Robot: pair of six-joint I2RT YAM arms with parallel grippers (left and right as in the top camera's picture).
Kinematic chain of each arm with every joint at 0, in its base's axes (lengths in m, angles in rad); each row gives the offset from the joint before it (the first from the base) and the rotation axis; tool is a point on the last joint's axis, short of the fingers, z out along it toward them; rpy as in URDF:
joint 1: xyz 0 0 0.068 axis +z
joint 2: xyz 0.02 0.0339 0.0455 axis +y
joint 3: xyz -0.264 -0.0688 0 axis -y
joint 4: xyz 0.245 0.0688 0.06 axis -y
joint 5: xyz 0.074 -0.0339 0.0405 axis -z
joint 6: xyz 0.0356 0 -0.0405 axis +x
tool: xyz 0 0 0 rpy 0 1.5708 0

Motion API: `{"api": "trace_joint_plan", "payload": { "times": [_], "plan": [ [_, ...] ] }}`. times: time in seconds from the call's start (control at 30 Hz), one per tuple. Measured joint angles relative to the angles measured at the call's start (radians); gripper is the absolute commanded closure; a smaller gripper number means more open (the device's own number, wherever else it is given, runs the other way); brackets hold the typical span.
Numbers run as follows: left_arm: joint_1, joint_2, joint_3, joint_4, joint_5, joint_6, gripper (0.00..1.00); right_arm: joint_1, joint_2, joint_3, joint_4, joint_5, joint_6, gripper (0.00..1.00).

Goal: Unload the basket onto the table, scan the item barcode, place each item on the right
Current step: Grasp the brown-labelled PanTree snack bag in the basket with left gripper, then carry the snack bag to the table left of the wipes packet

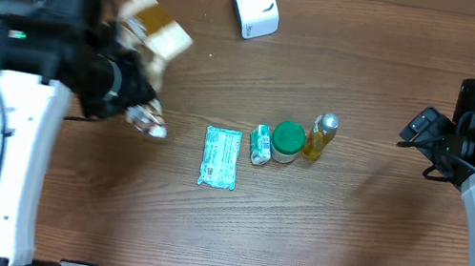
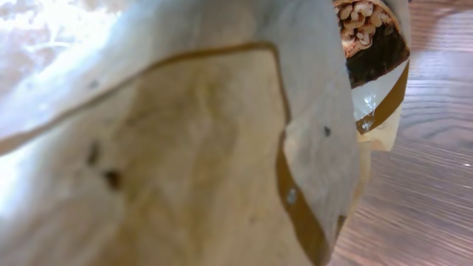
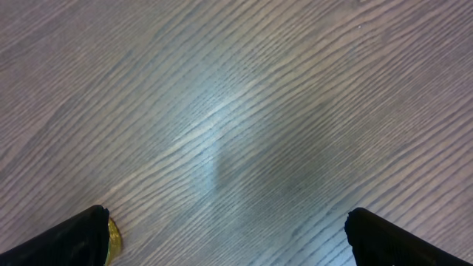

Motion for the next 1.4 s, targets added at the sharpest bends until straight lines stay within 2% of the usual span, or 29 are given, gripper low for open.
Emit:
{"api": "trace_joint_plan", "payload": {
  "times": [0.3,0.53,0.7,1.03,1.13,1.17,1.23,1.3,1.4],
  "plan": [
    [-0.224,0.006,-0.375,0.286,-0.158,-0.171,0.96,0.000,0.000,0.000,0.000,0.000,0.000,0.00],
    [-0.333,0.006,-0.571,0.468,-0.256,-0.282,0.96,0.000,0.000,0.000,0.000,0.000,0.000,0.00],
    [-0.351,0.006,-0.622,0.483,-0.303,-0.332,0.95,0.000,0.000,0.000,0.000,0.000,0.000,0.00],
    [-0.351,0.122,-0.624,0.510,-0.339,-0.363,0.81,0.000,0.000,0.000,0.000,0.000,0.000,0.00],
    [-0.348,0.167,-0.624,0.523,-0.339,-0.354,0.59,0.000,0.000,0.000,0.000,0.000,0.000,0.00],
    [-0.345,0.174,-0.624,0.524,-0.339,-0.347,0.54,0.000,0.000,0.000,0.000,0.000,0.000,0.00],
    [-0.334,0.176,-0.623,0.519,-0.338,-0.323,0.36,0.000,0.000,0.000,0.000,0.000,0.000,0.00],
    [-0.317,0.176,-0.612,0.491,-0.338,-0.289,0.21,0.000,0.000,0.000,0.000,0.000,0.000,0.00],
    [-0.286,0.177,-0.554,0.422,-0.335,-0.232,0.20,0.000,0.000,0.000,0.000,0.000,0.000,0.00]
  ]
}}
